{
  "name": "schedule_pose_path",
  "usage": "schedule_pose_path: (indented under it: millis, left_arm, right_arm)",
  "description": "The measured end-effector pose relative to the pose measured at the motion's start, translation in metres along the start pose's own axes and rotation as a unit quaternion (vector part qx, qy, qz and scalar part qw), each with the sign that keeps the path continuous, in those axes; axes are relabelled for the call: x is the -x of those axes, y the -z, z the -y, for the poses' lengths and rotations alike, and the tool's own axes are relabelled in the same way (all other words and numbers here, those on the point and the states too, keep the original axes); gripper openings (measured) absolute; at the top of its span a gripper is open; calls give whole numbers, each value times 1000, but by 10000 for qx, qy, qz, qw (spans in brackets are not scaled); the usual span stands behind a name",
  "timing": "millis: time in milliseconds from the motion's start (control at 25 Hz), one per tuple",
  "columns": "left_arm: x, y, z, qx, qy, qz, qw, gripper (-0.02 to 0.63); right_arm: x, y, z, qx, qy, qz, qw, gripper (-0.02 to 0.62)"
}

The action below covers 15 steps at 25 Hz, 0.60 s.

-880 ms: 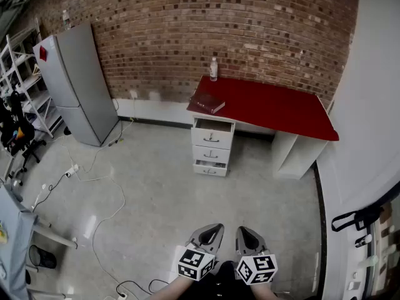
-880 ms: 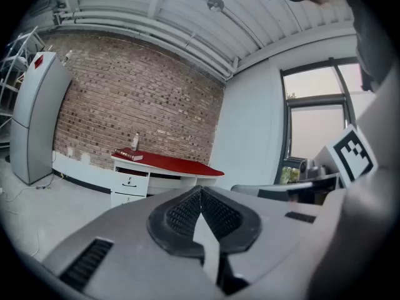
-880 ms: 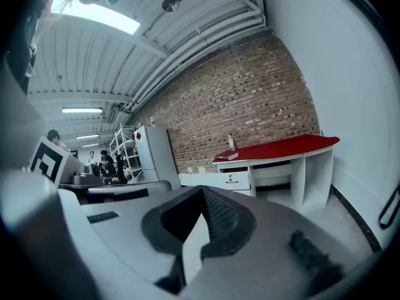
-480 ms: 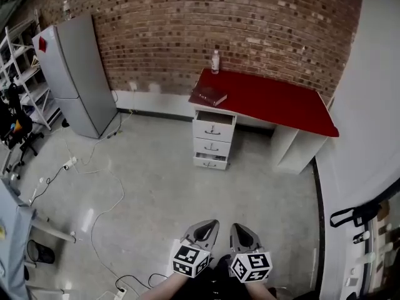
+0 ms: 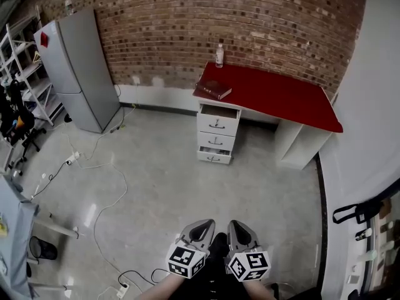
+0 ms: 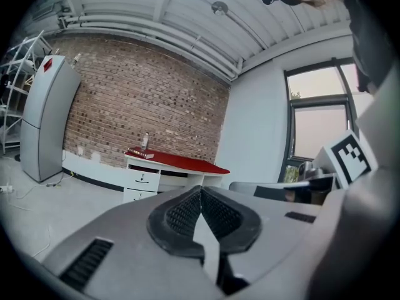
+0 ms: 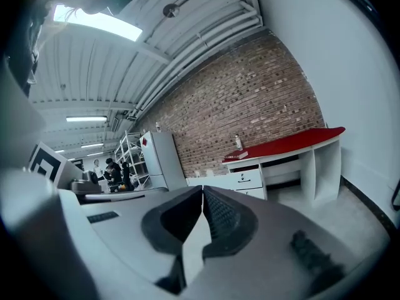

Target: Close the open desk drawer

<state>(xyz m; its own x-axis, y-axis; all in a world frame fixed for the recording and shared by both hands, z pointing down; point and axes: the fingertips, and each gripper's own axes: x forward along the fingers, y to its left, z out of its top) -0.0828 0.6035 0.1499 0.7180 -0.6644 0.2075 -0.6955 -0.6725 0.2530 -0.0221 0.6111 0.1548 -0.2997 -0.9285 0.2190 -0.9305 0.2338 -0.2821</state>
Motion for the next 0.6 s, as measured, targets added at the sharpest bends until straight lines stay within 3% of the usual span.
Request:
schedule_pose_path:
  millis: [360,600]
  left_arm:
    - [-21,4,-24,56,-140,-222,9996,9]
    - [-60,-14,-53,37,-228,-130,9996,9]
  right_arm:
    - [-34,-1,18,-143,30,-103,9998,6]
    - [-80,-18,40,-53,40,-128,9999,6]
